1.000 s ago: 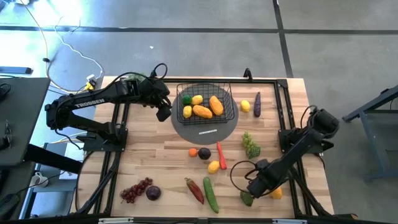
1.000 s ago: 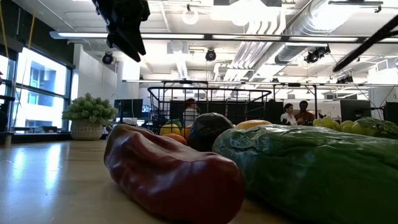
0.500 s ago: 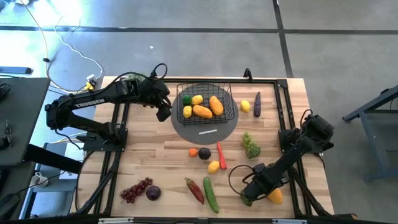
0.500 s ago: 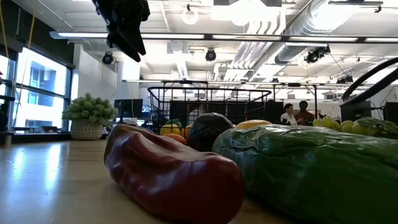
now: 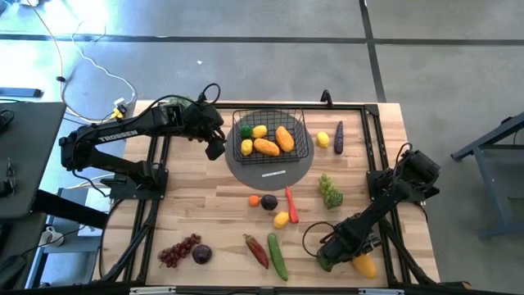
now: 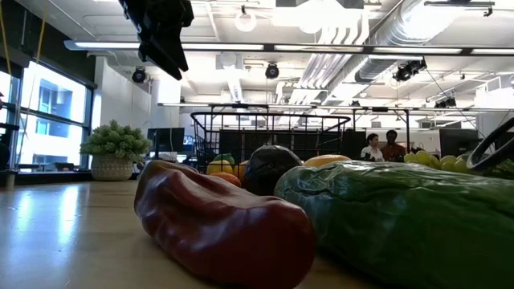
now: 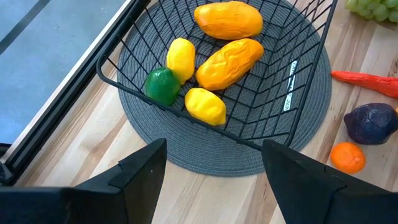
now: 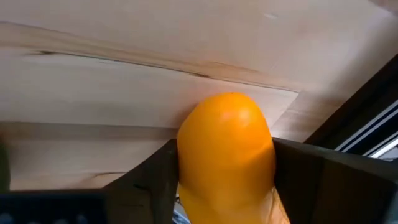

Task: Build produce basket
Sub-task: Put the mango into the black wire basket

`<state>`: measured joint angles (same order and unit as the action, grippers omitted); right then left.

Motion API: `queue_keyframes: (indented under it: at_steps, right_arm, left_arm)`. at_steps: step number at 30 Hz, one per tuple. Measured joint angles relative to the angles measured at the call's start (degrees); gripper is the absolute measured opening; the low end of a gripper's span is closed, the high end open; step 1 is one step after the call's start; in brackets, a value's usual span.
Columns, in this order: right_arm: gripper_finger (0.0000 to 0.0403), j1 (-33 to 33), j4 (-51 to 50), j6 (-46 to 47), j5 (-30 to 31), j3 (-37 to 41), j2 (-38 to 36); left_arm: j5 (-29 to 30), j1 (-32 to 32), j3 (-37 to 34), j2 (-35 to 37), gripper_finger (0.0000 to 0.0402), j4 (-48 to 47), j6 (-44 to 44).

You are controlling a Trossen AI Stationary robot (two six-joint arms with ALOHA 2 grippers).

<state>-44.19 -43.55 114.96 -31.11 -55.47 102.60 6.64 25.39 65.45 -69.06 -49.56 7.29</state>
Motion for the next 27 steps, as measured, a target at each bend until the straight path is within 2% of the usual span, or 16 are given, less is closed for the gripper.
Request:
queue_keyframes:
  at_steps: [2, 10, 19, 27]
  right_arm:
    - [0.0167, 0.2, -0.1, 0.1, 0.0, -0.1, 0.0]
    - [0.0167, 0.4, 0.0, 0.3, 0.8, -0.1, -0.7]
    - [0.0167, 0.9, -0.4, 6.2, 15.3, 0.0, -7.9]
    - [0.0167, 3.2, -2.6, 6.6, 26.2, 0.0, -13.2]
  left_arm:
    - [0.0, 0.0, 0.0, 0.0, 0.0255, 0.0, 0.0]
    - [0.0, 0.0, 0.0, 0.0, 0.0255, 0.0, 0.0]
    - [0.0, 0.0, 0.0, 0.0, 0.0255, 0.1, 0.0]
    - [0.1, 0.1, 0.0, 0.0, 0.0255, 0.2, 0.0]
